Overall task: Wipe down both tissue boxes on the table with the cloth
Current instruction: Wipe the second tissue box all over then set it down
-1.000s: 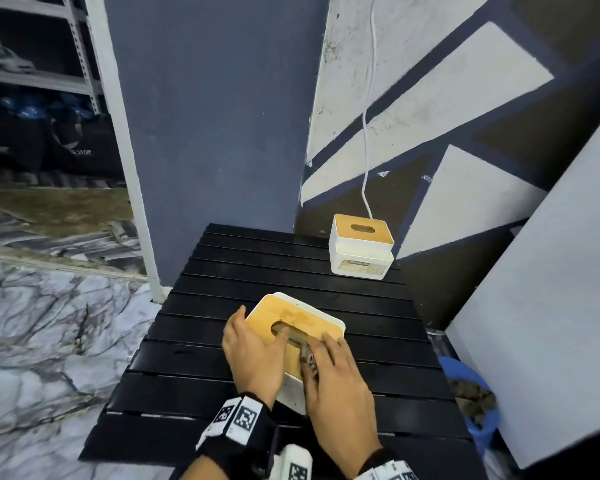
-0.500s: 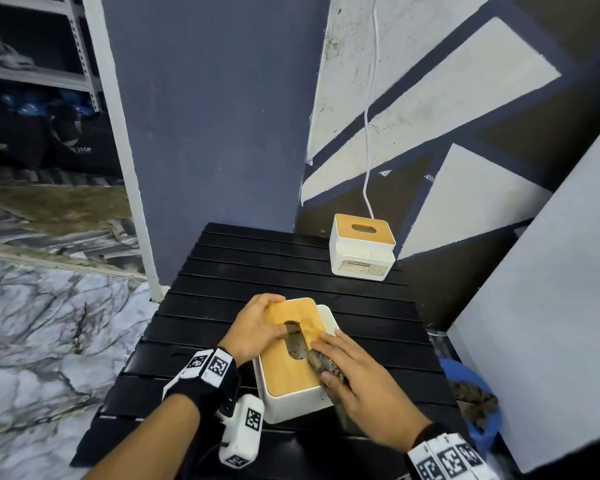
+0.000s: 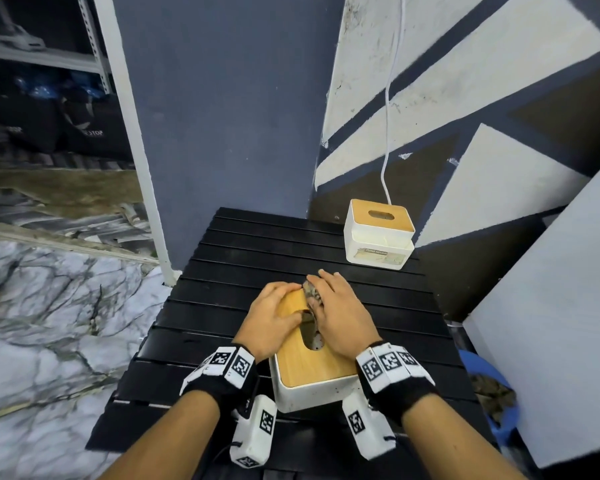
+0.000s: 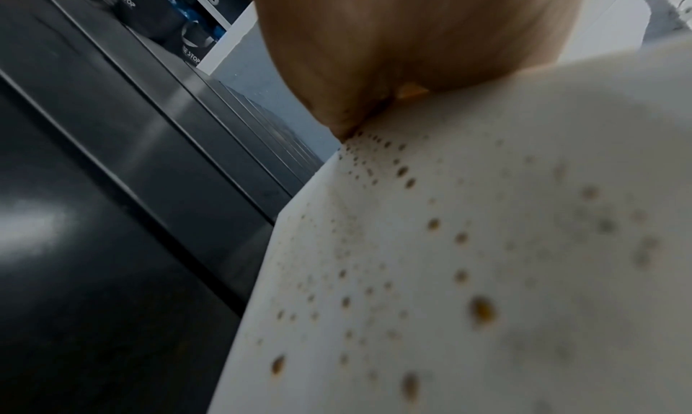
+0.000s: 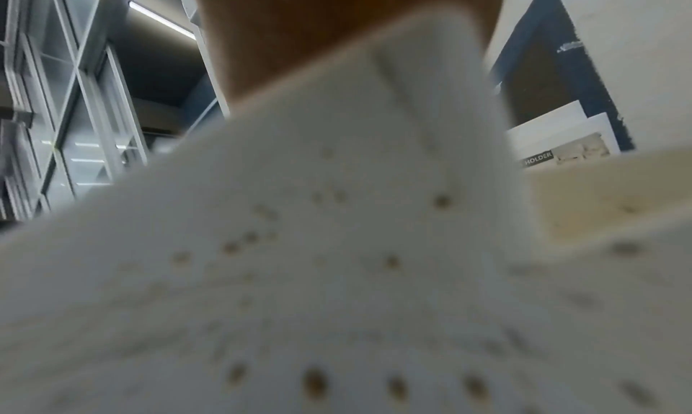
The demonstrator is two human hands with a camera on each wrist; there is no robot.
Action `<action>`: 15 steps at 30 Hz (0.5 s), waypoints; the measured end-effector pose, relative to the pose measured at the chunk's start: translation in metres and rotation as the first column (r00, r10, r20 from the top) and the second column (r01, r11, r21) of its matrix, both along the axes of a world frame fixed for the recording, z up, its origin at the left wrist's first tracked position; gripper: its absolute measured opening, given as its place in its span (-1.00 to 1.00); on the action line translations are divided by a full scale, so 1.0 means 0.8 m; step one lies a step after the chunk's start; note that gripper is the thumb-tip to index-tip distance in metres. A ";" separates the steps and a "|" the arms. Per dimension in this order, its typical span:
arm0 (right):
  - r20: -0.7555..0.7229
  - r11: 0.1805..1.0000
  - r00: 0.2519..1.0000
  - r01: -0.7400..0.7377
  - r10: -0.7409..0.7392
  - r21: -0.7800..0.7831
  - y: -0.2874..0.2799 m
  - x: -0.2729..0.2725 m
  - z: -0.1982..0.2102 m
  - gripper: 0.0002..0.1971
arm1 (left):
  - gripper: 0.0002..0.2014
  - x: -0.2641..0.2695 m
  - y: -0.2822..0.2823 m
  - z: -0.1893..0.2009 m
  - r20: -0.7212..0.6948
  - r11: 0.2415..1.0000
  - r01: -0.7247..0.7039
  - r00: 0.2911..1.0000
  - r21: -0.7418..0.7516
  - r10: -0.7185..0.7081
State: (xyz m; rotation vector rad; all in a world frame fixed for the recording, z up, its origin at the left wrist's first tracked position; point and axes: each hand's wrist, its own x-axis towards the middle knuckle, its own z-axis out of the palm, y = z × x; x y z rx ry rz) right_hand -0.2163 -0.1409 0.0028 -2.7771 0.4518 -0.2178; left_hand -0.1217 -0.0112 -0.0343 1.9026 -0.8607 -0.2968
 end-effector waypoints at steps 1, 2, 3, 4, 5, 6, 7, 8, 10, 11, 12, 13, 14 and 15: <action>0.012 1.000 1.000 -0.008 0.008 0.006 0.005 -0.011 0.000 -0.52 | -0.52 0.000 0.000 -0.002 0.001 1.000 -0.008 1.000 -0.005 0.008; 0.024 1.000 1.000 -0.014 0.014 0.010 0.010 -0.026 0.000 -0.53 | -0.53 0.000 0.000 -0.003 0.000 1.000 -0.012 1.000 -0.013 0.012; 0.032 1.000 0.999 -0.023 0.022 0.014 0.016 -0.043 -0.001 -0.54 | -0.53 0.000 0.000 -0.004 -0.002 1.000 -0.012 1.000 -0.018 0.012; 0.030 0.999 0.999 -0.031 0.030 0.019 0.022 -0.061 -0.001 -0.54 | -0.54 -0.001 0.000 -0.005 -0.005 1.000 -0.012 1.000 -0.022 0.012; 0.022 0.999 0.999 -0.036 0.035 0.020 0.028 -0.079 -0.001 -0.55 | -0.54 -0.002 -0.001 -0.005 -0.006 1.000 -0.012 1.000 -0.026 0.012; 0.010 0.999 0.999 -0.038 0.038 0.018 0.034 -0.095 0.000 -0.55 | -0.55 -0.002 -0.001 -0.005 -0.009 0.999 -0.012 1.000 -0.030 0.012; 0.002 0.999 0.999 -0.038 0.038 0.018 0.038 -0.108 0.000 -0.55 | -0.55 -0.002 -0.001 -0.006 -0.011 0.999 -0.012 1.000 -0.032 0.011; 0.000 0.999 0.999 -0.038 0.038 0.019 0.041 -0.116 0.000 -0.55 | -0.55 -0.002 0.000 -0.006 -0.011 0.999 -0.007 1.000 -0.033 0.007; 0.000 0.999 0.999 -0.033 0.033 0.023 0.042 -0.119 0.000 -0.56 | -0.55 -0.002 0.000 -0.006 -0.005 1.000 0.012 1.000 -0.025 -0.013; 0.001 0.999 1.000 -0.032 0.032 0.025 0.040 -0.114 0.001 -0.56 | -0.55 -0.001 0.001 -0.006 -0.001 1.000 0.025 1.000 -0.016 -0.025; 0.006 0.999 0.999 -0.032 0.032 0.024 0.038 -0.106 0.002 -0.56 | -0.54 0.001 0.001 -0.006 0.004 0.999 0.035 0.999 -0.003 -0.035; 0.016 0.999 0.999 -0.030 0.030 0.021 0.034 -0.095 0.002 -0.57 | -0.54 0.002 0.001 -0.006 0.008 0.999 0.044 0.999 0.010 -0.044; 0.029 1.000 0.999 -0.023 0.022 0.020 0.029 -0.080 0.002 -0.57 | -0.53 0.002 0.002 -0.006 0.010 0.999 0.049 0.999 0.022 -0.049; 0.034 1.000 0.999 -0.012 0.011 0.023 0.023 -0.063 0.002 -0.57 | -0.53 0.003 0.001 -0.007 0.012 0.998 0.049 0.999 0.027 -0.049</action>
